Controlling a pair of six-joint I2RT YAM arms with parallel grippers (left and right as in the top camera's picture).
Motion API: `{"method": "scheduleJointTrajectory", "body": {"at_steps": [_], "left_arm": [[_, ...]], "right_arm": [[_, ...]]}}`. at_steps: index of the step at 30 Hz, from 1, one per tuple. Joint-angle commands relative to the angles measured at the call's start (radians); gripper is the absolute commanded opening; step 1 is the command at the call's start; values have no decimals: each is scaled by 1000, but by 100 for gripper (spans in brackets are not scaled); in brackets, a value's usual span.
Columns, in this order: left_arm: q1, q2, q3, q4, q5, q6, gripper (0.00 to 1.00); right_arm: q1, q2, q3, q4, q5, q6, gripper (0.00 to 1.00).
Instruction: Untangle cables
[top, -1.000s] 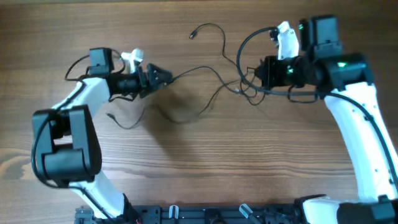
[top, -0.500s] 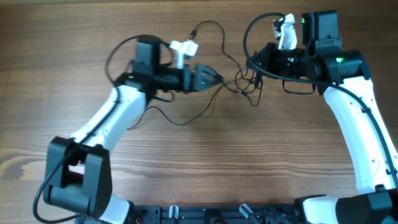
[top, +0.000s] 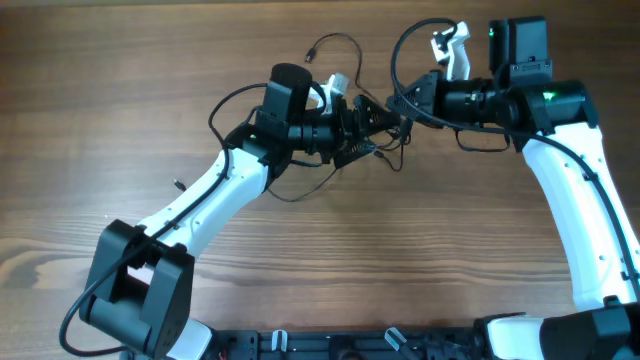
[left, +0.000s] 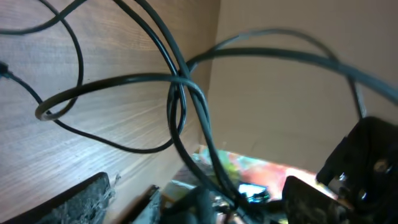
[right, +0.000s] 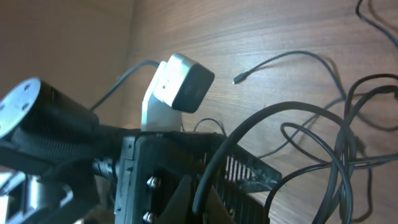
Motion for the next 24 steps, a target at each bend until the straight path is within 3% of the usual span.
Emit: {"method": "scheduleJointTrajectory", "body": {"at_steps": [1, 2, 3, 5, 8, 12, 13, 16, 19, 22, 24], "left_arm": [[-18, -5, 4, 4, -45, -261, 89], [-27, -5, 4, 3, -66, -311, 76], [-37, -5, 4, 4, -89, -358, 72], [-66, -5, 4, 4, -140, -470, 71], [-109, -5, 4, 4, -186, -640, 57], [-150, -5, 4, 5, -203, -832, 57], [-156, -5, 4, 5, -206, -866, 47], [-151, -5, 4, -2, -214, -871, 18], [-121, -5, 4, -66, -215, -831, 16], [-63, -5, 4, -197, -218, -687, 9], [-30, -5, 4, -246, -220, -656, 10]], "right_arm": [[0, 14, 1, 1, -18, 94, 4], [0, 14, 1, 2, -18, 101, 4], [0, 14, 1, 1, -18, 125, 5], [0, 14, 1, 2, -18, 154, 4], [0, 14, 1, 5, -3, 245, 4], [0, 14, 1, 10, 28, 328, 4], [0, 14, 1, 11, 41, 333, 4], [0, 14, 1, 7, 87, 325, 4], [-27, 13, 1, 6, 108, 280, 4], [-105, 13, 1, -17, 108, 212, 4], [-136, 13, 1, -53, 108, 162, 4]]}}
